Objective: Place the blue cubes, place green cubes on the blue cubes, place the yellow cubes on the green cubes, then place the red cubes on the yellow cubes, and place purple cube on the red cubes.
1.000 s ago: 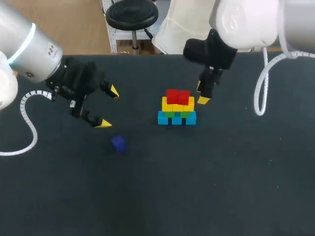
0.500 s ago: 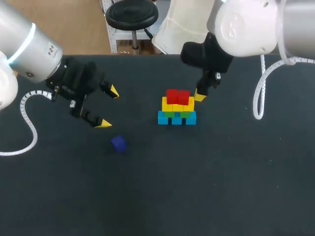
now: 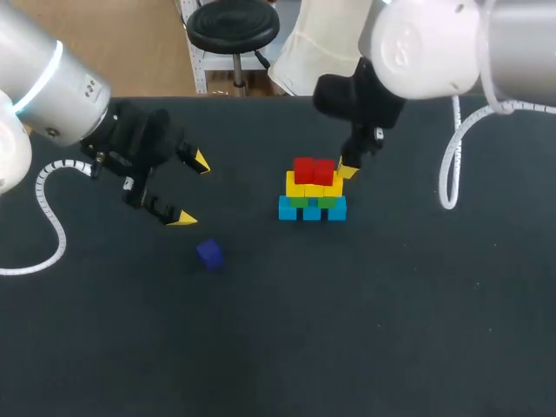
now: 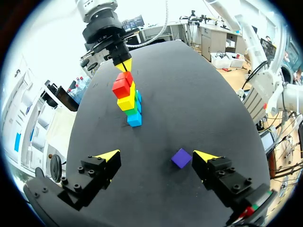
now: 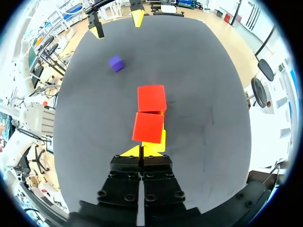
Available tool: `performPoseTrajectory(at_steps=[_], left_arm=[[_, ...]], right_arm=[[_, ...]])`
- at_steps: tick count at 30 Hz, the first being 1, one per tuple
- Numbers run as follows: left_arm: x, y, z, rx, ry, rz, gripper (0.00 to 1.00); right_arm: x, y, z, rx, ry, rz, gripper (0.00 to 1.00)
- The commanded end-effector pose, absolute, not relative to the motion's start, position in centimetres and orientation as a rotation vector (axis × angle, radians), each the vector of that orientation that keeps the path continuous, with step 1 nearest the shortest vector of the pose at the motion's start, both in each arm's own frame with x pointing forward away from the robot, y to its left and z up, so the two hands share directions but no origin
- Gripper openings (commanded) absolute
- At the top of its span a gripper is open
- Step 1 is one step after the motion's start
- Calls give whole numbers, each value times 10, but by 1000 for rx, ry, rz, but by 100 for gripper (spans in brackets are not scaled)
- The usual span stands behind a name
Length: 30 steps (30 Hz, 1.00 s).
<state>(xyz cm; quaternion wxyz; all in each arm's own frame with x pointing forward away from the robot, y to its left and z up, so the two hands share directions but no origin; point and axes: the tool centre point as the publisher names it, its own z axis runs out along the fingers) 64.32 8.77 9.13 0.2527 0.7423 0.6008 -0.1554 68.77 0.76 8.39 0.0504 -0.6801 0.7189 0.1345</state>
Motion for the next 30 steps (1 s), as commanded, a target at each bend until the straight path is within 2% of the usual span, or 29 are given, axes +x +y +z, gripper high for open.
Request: performPoseTrajectory(at_steps=[1, 24, 29, 30], left_arm=[[644, 89, 91, 2019, 1628, -425, 100], [644, 89, 91, 2019, 1628, -425, 100], [644, 89, 91, 2019, 1628, -425, 100], [644, 89, 91, 2019, 1628, -425, 100]], right_arm=[[693, 10, 85, -2076, 2188, 415, 0], [701, 12, 86, -2069, 2173, 424, 0], [702, 0, 94, -2005, 2158, 413, 0], [703, -4, 97, -1988, 2146, 416, 20]])
